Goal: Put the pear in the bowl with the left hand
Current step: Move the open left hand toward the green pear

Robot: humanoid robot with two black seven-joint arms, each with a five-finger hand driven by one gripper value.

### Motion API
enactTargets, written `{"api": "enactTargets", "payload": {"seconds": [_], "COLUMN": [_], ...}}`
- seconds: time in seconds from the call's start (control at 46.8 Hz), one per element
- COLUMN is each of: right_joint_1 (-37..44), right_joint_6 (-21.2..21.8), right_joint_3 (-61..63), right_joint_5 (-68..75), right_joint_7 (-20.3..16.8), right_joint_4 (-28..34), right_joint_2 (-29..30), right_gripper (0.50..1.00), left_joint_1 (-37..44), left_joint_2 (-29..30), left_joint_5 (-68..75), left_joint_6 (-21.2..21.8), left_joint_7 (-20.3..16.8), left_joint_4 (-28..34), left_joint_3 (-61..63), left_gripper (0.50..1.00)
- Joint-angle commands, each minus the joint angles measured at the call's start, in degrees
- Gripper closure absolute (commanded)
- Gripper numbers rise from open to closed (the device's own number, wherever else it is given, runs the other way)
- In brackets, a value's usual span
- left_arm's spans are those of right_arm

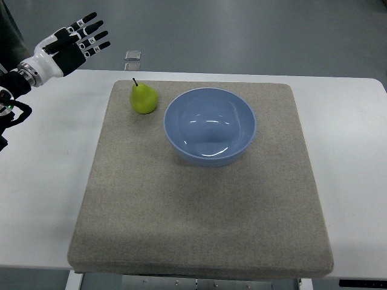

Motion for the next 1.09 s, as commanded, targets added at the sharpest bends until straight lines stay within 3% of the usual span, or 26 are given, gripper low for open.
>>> {"api": "enactTargets", "payload": {"seconds": [0.0,0.684,0.92,1.07], "right_joint_1": [-0.05,0.04,0.04,0.04], "right_joint_6": [0.0,0.0,0.0,0.0], "right_joint_3": [0.0,0.0,0.0,0.0], "right_joint_5": [0.0,0.0,0.0,0.0], "right_joint_7": [0.0,0.0,0.0,0.0], "right_joint_4": [0.0,0.0,0.0,0.0], "right_joint_2": [0.0,0.0,0.0,0.0], "right_gripper": [0.574,0.574,0.574,0.574], "left_joint_1": [-0.01,-0.53,-3.08,-5.01], "left_joint_2": [0.02,0.11,0.9,1.51], "left_joint_5": [0.27,2.55,21.61,36.02], "left_joint_6": [0.0,0.0,0.0,0.0], "left_joint_7": [-0.02,-0.9,-1.77,-4.23], "left_joint_4": [-0.09,0.96,0.7,0.35], "left_joint_3": [0.05,0.66,0.57,0.66], "left_gripper": [0.504,0.506,0.506,0.506]}}
